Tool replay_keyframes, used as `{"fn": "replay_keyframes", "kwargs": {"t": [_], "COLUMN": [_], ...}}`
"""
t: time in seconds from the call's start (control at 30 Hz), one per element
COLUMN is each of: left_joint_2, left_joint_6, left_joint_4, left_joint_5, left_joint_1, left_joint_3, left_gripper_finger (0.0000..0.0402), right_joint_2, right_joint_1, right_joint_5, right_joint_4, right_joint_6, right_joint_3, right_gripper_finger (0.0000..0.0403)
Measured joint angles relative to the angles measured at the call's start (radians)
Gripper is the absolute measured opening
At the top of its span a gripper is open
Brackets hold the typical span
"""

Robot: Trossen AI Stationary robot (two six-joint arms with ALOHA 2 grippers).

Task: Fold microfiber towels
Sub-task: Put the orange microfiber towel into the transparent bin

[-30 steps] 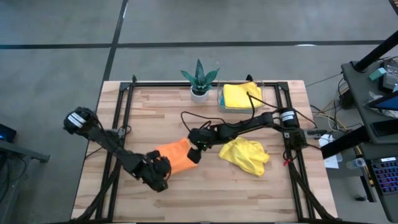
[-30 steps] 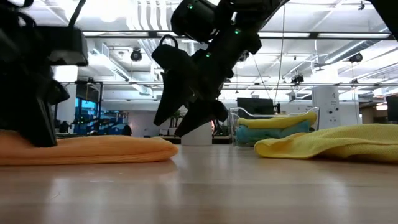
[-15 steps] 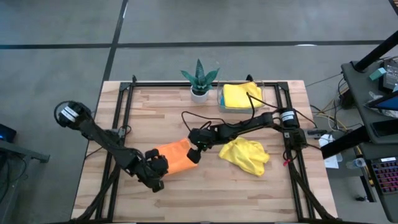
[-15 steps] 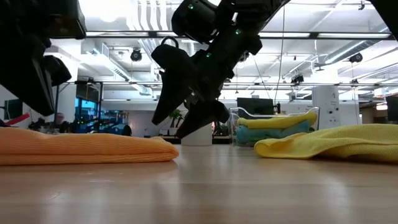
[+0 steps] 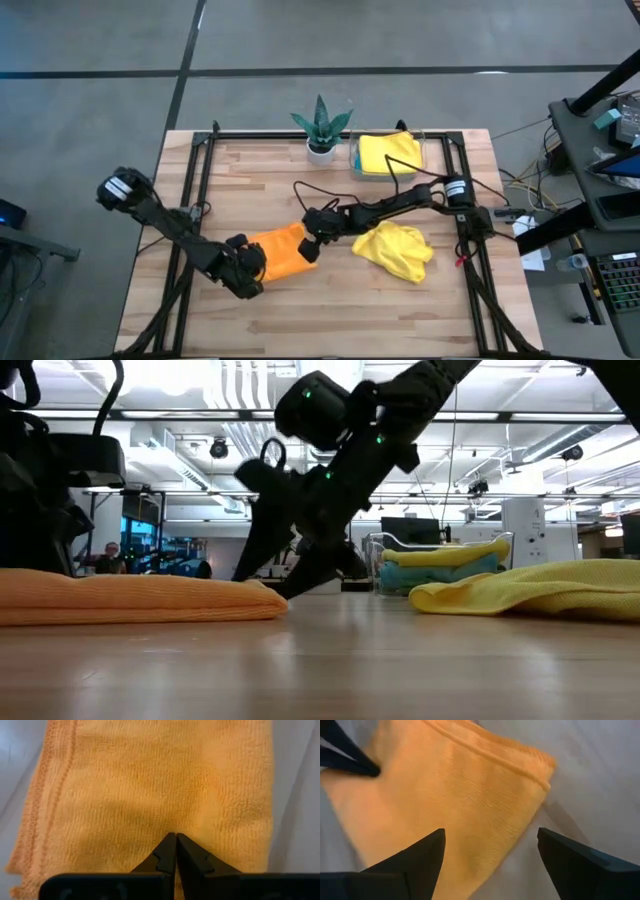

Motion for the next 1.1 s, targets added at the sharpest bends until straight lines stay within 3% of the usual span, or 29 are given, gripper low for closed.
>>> {"fn": "replay_keyframes", "kwargs": {"t": [0.17,0.37,0.57,1.1], "left_joint_2": [0.026,0.057,0.06,0.059], "left_joint_6": [-0.003,-0.003,-0.003,-0.002], "left_joint_4": [0.027,0.055,0.061,0.098], "left_joint_5": [0.0,-0.008,-0.012,-0.053], "left_joint_1": [0.0,0.001,0.001,0.002], "left_joint_3": [0.0,0.002,0.002,-0.001], "left_gripper_finger": [0.0,0.0,0.0,0.0], "right_joint_2": [0.046,0.078,0.079,0.089], "right_joint_1": [0.0,0.0,0.001,0.002], "right_joint_5": [-0.023,-0.15,-0.158,-0.093], "right_joint_4": [0.081,0.205,0.223,0.233], "right_joint_6": [0.015,0.062,0.051,0.008], "right_joint_3": [0.001,0.003,0.005,0.008], "right_gripper_finger": [0.0304,0.0299,0.0283,0.0147]}}
